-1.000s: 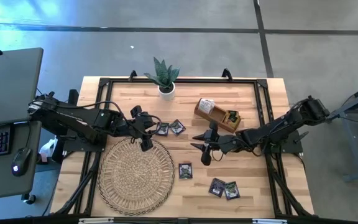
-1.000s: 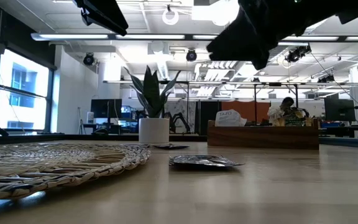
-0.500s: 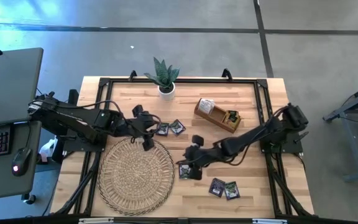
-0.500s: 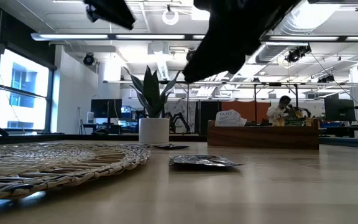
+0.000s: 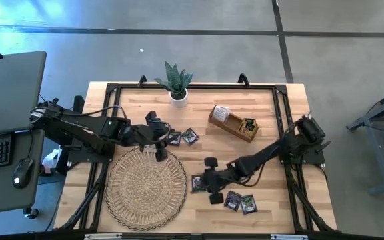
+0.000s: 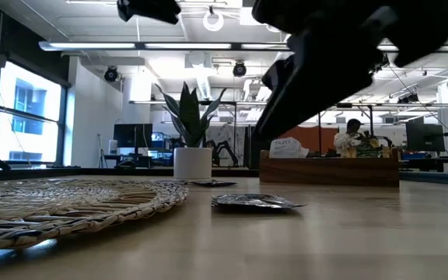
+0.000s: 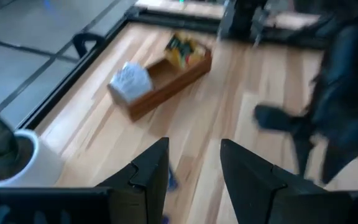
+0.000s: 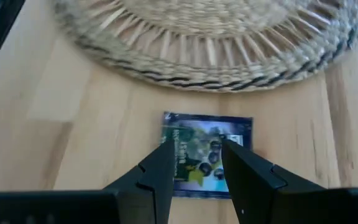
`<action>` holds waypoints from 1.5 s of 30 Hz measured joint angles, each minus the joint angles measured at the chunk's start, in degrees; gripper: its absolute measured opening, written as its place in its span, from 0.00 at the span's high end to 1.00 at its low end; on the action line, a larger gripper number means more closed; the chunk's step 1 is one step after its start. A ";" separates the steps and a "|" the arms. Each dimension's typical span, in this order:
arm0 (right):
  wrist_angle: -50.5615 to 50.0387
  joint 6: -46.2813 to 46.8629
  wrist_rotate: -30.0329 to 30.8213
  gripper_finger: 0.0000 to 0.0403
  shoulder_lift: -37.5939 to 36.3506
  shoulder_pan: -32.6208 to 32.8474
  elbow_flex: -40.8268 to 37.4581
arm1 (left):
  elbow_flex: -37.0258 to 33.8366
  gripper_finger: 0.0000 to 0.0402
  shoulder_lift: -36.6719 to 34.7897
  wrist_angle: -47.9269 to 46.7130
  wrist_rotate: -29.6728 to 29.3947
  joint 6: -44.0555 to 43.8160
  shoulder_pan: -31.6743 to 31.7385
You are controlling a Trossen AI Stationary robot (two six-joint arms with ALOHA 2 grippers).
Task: Pick & Place Tea
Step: Put the black tea bag into the middle section of the wooden organizer
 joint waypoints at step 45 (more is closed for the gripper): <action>-1.05 -15.45 -12.41 0.69 14.88 -37.31 9.86 | 0.04 0.64 -6.62 -19.97 -8.21 -4.85 0.42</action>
